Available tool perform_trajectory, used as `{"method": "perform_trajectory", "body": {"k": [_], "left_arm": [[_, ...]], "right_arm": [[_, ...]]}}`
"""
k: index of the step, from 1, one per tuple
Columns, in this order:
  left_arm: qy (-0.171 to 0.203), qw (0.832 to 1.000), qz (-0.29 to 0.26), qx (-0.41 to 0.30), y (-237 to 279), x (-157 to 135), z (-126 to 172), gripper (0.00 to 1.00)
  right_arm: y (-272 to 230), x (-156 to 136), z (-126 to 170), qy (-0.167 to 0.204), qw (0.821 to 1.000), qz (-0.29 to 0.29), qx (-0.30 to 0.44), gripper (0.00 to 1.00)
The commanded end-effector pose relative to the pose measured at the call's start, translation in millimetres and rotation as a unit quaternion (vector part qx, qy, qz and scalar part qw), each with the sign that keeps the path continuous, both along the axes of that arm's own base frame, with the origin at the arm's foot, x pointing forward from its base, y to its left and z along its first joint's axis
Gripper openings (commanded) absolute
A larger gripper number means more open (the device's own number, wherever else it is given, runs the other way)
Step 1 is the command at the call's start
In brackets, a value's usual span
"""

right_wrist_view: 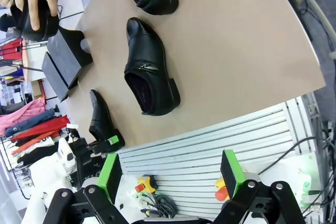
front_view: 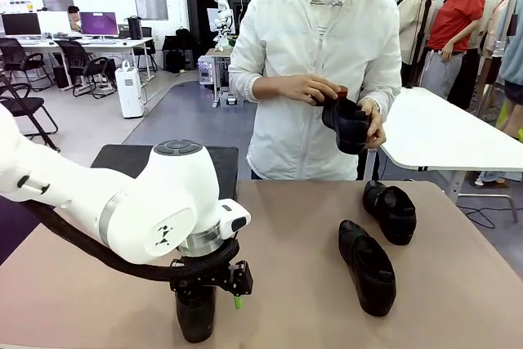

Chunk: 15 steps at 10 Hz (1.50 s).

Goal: Organize the shoes by placing them on the stand.
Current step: Place the Shoe from the middle of the table onto the Shoes Stand.

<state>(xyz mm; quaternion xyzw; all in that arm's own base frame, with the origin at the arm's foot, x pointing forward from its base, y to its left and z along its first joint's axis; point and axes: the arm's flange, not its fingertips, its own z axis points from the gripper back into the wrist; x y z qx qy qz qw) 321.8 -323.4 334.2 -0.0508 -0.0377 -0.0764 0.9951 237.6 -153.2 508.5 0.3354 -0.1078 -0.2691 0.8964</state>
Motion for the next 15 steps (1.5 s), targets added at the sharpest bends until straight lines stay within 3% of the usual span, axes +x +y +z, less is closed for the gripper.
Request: {"method": "perform_trajectory", "body": {"k": [1,2,11,13,15], "left_arm": [[-0.024,1.0,0.012,0.007,-5,5,4,0.41],[-0.025,1.0,0.011,0.011,-5,5,4,0.0],[-0.054,0.998,0.001,0.025,5,-2,28,0.0],[-0.075,0.997,-0.012,0.012,13,-4,58,0.0],[-0.142,0.988,-0.051,-0.012,29,-21,123,0.0]], "right_arm": [[-4,-2,1,-0.004,1.0,0.009,-0.009,1.0],[-4,-2,1,-0.004,1.0,0.009,-0.009,1.0],[-4,-2,1,-0.004,1.0,0.009,-0.009,1.0],[-4,-2,1,-0.004,1.0,0.009,-0.009,1.0],[-4,-2,1,-0.004,1.0,0.009,-0.009,1.0]]}}
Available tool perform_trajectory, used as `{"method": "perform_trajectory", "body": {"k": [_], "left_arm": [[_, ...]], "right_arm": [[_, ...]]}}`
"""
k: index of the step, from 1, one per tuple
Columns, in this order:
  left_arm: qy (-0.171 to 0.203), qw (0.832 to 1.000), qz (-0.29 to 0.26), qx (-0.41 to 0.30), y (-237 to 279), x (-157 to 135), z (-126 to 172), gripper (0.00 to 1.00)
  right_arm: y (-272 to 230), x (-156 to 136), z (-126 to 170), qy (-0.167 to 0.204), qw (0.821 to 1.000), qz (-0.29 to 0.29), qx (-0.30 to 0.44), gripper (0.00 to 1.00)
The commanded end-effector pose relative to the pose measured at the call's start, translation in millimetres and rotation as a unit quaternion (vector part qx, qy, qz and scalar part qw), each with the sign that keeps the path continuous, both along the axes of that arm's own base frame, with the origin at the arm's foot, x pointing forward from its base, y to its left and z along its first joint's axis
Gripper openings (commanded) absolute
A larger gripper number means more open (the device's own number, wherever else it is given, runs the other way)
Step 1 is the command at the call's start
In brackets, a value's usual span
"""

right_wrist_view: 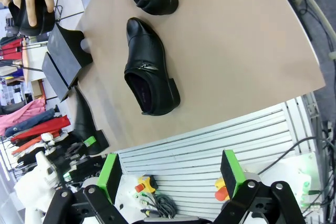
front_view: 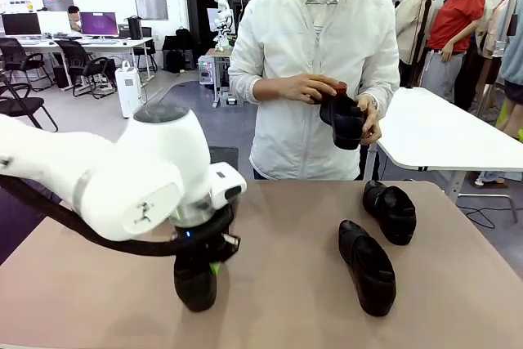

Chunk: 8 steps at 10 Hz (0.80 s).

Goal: Organize the shoes by placing them on the stand.
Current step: Place the Shoe from the middle of the table onto the Shoes Stand.

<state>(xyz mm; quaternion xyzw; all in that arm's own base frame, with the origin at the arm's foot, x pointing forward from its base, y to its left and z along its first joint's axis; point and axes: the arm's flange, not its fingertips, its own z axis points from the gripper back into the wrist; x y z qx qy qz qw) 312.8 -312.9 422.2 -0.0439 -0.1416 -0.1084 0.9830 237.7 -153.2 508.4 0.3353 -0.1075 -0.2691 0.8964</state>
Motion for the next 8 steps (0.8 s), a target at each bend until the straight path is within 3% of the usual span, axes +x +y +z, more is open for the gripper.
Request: {"method": "perform_trajectory", "body": {"k": [1,2,3,4,5,8], "left_arm": [[-0.069,0.997,-0.04,-0.013,29,-26,66,0.0],[-0.098,0.994,-0.057,-0.014,40,-42,86,0.0],[-0.099,0.993,-0.066,0.003,49,-50,92,0.0],[-0.069,0.996,-0.054,-0.001,57,-49,91,0.0],[-0.093,0.994,-0.05,-0.002,30,-40,96,0.0],[-0.093,0.994,-0.05,-0.002,30,-40,96,0.0]], "right_arm": [[-4,-2,1,-0.004,1.0,0.009,-0.009,1.0],[-4,-2,1,-0.004,1.0,0.009,-0.009,1.0],[-4,-2,1,-0.004,1.0,0.009,-0.009,1.0],[-4,-2,1,-0.004,1.0,0.009,-0.009,1.0],[-4,-2,1,-0.004,1.0,0.009,-0.009,1.0],[-4,-2,1,-0.004,1.0,0.009,-0.009,1.0]]}}
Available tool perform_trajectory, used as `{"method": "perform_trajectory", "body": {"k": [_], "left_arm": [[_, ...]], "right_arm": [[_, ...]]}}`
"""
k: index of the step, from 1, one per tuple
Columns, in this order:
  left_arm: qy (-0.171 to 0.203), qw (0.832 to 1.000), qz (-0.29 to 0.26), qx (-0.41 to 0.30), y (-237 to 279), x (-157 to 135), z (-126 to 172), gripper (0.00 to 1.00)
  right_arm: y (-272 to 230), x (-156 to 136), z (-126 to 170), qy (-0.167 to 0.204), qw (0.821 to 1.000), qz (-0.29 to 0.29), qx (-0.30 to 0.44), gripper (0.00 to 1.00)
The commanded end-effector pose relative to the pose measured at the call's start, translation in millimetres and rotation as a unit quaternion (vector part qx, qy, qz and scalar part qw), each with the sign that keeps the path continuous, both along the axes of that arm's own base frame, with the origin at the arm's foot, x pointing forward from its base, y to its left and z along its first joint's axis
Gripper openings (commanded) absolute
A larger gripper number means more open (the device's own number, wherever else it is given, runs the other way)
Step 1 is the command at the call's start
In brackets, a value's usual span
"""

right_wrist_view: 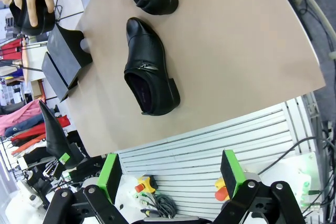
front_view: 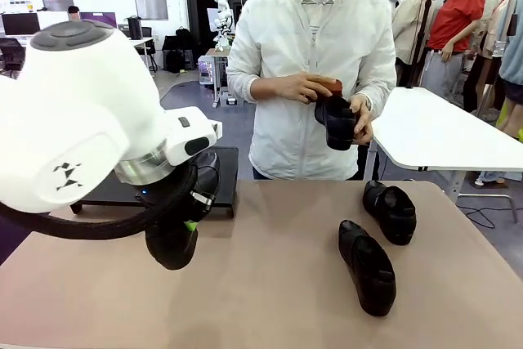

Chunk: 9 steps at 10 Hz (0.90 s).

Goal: Organize the shoes by placing them on the stand.
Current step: Place the Shoe from the middle of the table onto the Shoes Stand.

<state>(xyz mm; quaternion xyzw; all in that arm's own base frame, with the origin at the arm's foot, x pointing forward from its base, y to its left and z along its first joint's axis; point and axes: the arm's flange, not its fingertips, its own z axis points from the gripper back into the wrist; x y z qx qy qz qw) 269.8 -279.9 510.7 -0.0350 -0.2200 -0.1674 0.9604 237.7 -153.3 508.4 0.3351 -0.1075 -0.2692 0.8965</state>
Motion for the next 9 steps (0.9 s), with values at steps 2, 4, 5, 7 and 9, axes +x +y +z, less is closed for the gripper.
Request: {"method": "perform_trajectory", "body": {"k": [2,4,5,7,9], "left_arm": [[-0.035,0.998,0.045,-0.013,37,29,16,0.0],[-0.039,0.996,-0.048,0.064,116,81,12,0.0],[-0.025,0.995,-0.049,0.086,157,99,3,0.0],[-0.001,0.997,-0.053,0.062,216,119,-11,0.0],[-0.063,0.997,0.044,-0.019,227,105,-1,0.0]], "right_arm": [[-4,-2,1,-0.004,1.0,0.009,-0.008,1.0],[-4,-2,1,-0.004,1.0,0.009,-0.008,1.0],[-4,-2,1,-0.004,1.0,0.009,-0.008,1.0],[-4,-2,1,-0.004,1.0,0.009,-0.008,1.0],[-4,-2,1,-0.004,1.0,0.009,-0.008,1.0]]}}
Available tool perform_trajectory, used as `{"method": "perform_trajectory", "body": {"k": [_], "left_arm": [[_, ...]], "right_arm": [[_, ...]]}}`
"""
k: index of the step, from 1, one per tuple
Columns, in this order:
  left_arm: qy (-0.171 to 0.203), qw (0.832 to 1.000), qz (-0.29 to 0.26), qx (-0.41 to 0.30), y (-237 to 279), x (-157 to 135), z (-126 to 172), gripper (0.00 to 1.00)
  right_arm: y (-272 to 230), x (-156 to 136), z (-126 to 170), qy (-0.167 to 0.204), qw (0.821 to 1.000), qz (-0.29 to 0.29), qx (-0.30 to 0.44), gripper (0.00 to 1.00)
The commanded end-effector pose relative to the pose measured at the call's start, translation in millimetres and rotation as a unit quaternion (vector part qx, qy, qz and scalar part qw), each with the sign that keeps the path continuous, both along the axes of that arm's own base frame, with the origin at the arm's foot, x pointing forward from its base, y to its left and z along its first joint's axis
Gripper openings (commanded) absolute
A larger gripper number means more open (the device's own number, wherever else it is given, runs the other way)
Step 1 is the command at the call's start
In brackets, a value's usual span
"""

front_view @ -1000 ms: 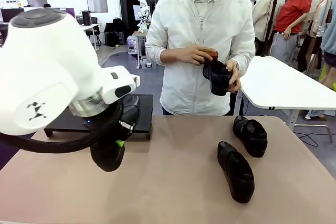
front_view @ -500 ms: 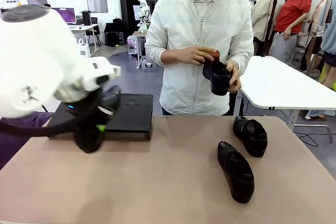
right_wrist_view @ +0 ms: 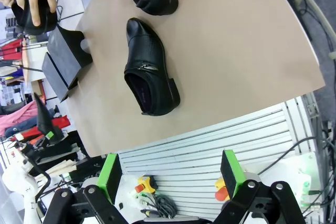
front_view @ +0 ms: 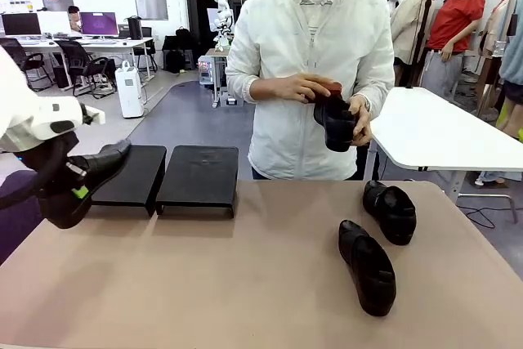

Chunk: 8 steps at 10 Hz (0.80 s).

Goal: Organize the shoes by placing them on the stand.
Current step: Place the Shoe from the middle of the table onto the Shoes Stand.

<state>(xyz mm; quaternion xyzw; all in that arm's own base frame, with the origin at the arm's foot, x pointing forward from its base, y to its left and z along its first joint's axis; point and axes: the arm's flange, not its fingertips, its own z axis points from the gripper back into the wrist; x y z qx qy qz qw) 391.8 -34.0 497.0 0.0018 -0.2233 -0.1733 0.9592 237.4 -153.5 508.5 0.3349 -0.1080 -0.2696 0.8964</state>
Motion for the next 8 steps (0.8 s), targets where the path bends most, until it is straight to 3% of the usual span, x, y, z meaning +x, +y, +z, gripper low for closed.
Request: {"method": "perform_trajectory", "body": {"k": [1,5,8], "left_arm": [[0.017,0.999,-0.03,0.032,-8,-1,-4,0.0],[0.019,1.0,-0.017,0.016,-10,-2,-9,0.0],[0.006,0.999,0.033,-0.024,-5,85,-3,0.0]], "right_arm": [[-3,-2,1,-0.004,1.0,0.009,-0.008,1.0],[-3,-2,1,-0.004,1.0,0.009,-0.008,1.0],[-3,-2,1,-0.004,1.0,0.009,-0.008,1.0]]}}
